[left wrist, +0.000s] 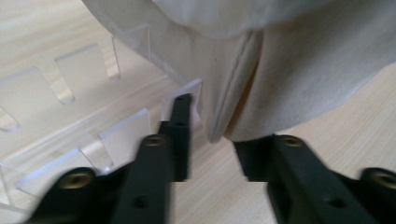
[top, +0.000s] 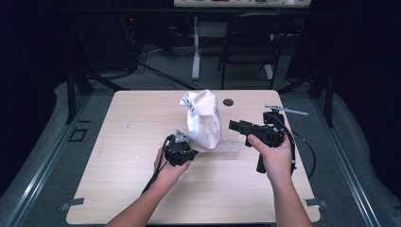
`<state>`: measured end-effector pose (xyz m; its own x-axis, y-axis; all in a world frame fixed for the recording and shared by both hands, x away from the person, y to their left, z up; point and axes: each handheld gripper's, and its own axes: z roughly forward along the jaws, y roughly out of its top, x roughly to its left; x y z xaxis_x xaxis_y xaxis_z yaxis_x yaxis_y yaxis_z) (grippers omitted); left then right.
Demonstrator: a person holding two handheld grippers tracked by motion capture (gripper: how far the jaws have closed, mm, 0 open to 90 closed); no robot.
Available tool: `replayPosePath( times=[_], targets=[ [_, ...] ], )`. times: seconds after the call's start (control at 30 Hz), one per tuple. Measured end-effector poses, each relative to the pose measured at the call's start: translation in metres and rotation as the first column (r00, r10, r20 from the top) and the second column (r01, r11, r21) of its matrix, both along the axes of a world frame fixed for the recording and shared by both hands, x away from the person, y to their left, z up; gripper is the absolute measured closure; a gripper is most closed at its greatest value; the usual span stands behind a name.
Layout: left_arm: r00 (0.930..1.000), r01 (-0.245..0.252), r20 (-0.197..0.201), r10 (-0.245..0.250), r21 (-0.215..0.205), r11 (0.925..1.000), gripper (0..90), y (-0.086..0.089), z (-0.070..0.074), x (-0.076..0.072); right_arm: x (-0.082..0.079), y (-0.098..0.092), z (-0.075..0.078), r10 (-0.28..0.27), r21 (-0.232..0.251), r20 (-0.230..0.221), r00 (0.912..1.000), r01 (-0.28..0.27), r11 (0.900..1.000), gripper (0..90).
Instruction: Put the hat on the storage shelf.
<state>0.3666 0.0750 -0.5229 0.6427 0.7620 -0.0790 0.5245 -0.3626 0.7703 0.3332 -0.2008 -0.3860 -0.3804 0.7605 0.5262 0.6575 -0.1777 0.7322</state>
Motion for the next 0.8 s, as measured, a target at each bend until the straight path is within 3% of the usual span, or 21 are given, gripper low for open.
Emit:
replayPosePath(
  times=[0.13, 0.4, 0.53, 0.67, 0.8],
  targets=[
    [0.9998, 0.008, 0.019, -0.008, 0.010, 0.9999, 54.1, 0.002, 0.002, -0.002, 0.001, 0.001, -0.001, -0.003, -0.014, -0.006, 1.0000, 0.003, 1.000, 48.2],
    [0.9958, 0.040, 0.082, -0.040, -0.003, 0.9992, 44.5, 0.006, 0.006, -0.018, -0.001, 0.003, 0.000, 0.001, -0.017, 0.003, 1.0000, 0.000, 1.000, 47.3],
    [0.9938, 0.050, 0.101, -0.046, -0.036, 0.9981, 40.0, 0.016, 0.007, -0.031, -0.004, 0.001, -0.002, -0.006, -0.017, 0.009, 0.9999, 0.006, 1.000, 46.8],
    [0.9901, 0.049, 0.133, -0.044, -0.032, 0.9983, 39.9, 0.033, 0.013, -0.043, -0.005, 0.000, -0.004, -0.008, -0.015, 0.003, 1.0000, 0.008, 1.000, 46.7],
    [0.9906, 0.031, 0.135, -0.025, -0.037, 0.9988, 39.5, 0.049, 0.014, -0.049, -0.006, -0.001, -0.006, -0.015, -0.011, 0.004, 0.9999, 0.015, 1.000, 46.5]
  ],
)
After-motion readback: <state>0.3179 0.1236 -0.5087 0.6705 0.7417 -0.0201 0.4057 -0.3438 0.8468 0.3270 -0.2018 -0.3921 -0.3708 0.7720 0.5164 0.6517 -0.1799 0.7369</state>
